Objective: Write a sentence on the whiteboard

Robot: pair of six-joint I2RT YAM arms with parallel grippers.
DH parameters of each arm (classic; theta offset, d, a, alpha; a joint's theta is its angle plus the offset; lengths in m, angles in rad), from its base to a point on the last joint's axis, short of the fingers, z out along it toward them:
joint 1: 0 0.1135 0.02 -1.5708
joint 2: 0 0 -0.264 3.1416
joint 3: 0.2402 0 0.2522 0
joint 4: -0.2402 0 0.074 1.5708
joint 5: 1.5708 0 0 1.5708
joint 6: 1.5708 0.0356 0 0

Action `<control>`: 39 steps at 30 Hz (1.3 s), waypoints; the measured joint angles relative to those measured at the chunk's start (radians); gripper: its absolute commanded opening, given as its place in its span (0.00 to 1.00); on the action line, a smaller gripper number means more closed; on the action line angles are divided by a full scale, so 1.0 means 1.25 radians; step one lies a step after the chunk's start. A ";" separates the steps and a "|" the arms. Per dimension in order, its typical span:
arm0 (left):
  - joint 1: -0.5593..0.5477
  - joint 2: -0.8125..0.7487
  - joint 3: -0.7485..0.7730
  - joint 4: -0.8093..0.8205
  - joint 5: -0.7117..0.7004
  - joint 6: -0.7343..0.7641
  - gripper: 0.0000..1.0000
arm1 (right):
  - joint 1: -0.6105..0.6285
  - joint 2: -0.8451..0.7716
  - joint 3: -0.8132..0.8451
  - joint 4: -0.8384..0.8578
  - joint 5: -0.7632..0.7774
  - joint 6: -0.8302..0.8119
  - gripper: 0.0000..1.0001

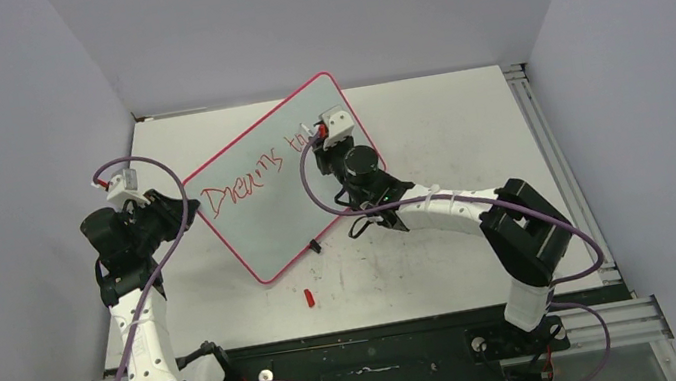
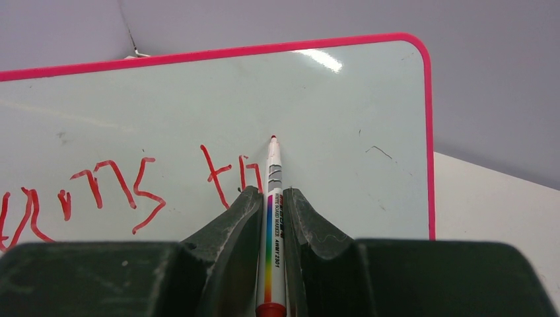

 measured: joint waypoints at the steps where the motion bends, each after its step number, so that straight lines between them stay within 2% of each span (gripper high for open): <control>1: 0.000 0.000 0.000 0.000 0.000 0.000 0.16 | 0.000 0.000 0.000 0.000 0.000 0.000 0.05; 23: -0.003 -0.001 0.000 -0.007 0.000 0.000 0.16 | -0.002 -0.033 -0.101 0.011 0.001 0.025 0.05; 39: -0.003 -0.002 0.000 -0.006 0.001 0.003 0.14 | -0.002 -0.054 -0.078 -0.006 0.009 0.014 0.05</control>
